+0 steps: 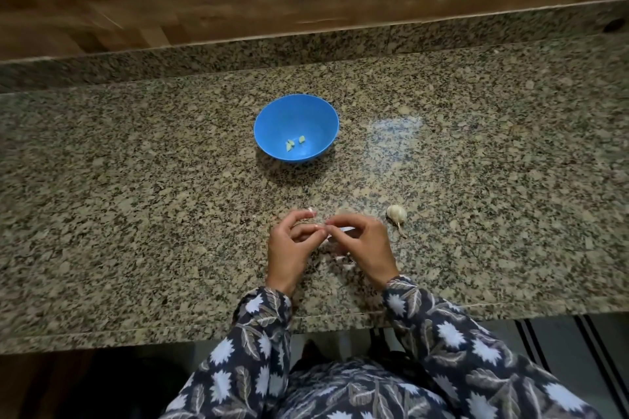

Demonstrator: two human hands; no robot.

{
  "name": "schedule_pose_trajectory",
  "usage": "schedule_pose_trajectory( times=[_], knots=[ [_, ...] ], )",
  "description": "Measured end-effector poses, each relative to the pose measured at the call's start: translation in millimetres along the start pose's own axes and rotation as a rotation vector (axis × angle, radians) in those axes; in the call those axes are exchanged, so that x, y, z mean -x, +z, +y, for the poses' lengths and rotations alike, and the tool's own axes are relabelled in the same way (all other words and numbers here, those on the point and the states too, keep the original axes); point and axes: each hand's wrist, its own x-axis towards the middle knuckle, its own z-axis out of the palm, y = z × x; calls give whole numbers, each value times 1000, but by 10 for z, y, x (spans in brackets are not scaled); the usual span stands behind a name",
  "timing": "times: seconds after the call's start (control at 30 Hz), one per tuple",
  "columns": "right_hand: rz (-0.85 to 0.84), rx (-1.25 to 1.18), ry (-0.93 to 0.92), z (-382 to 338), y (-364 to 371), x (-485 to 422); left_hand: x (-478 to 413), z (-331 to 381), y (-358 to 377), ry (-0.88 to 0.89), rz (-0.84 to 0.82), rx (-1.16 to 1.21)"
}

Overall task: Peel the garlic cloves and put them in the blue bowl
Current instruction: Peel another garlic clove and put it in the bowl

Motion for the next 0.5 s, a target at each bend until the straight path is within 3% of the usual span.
schedule_pose_trajectory(
  times=[0.5],
  knots=[
    [49, -36, -8, -5, -59, 46, 56, 6, 49, -27, -27, 110]
  ],
)
